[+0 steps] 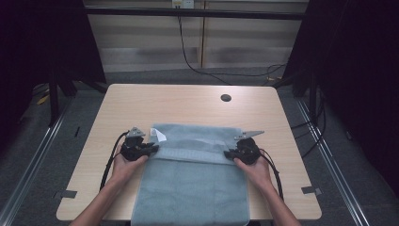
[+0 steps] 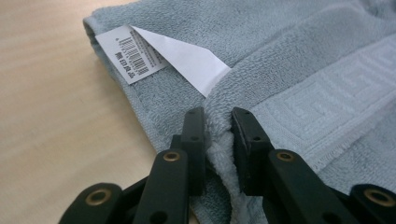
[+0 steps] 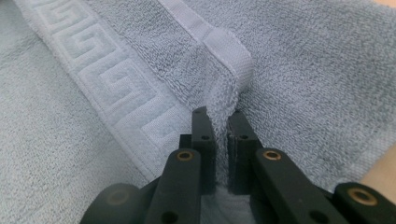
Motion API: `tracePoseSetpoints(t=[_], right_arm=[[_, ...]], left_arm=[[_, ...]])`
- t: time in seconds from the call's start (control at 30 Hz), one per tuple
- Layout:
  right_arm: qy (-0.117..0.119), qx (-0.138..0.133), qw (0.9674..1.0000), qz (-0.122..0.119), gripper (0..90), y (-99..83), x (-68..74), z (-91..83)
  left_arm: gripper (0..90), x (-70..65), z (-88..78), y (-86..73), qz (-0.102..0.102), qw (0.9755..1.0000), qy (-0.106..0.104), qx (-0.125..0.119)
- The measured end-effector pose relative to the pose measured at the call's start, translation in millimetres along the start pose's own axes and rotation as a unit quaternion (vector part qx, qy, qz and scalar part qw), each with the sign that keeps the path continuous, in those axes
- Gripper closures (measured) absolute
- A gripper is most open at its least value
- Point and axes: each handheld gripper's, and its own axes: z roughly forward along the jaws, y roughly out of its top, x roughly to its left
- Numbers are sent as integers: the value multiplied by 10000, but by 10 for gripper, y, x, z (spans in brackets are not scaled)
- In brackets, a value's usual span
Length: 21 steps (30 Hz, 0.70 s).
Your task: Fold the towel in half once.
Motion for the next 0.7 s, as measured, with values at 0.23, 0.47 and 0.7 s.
tracePoseSetpoints(t=[0.23, 0.47, 0.7], right_arm=[[-190, -21, 9998, 57, 840, 266, -206, 221], [-330, -197, 9989, 275, 841, 393, -364, 354], [-481, -361, 9965, 573, 841, 476, -503, 441]], left_arm=[[760, 205, 147, 163, -126, 9997, 217, -26], [761, 256, 312, 326, -52, 9981, 620, -21], [761, 378, 407, 361, -279, 9981, 488, -239]])
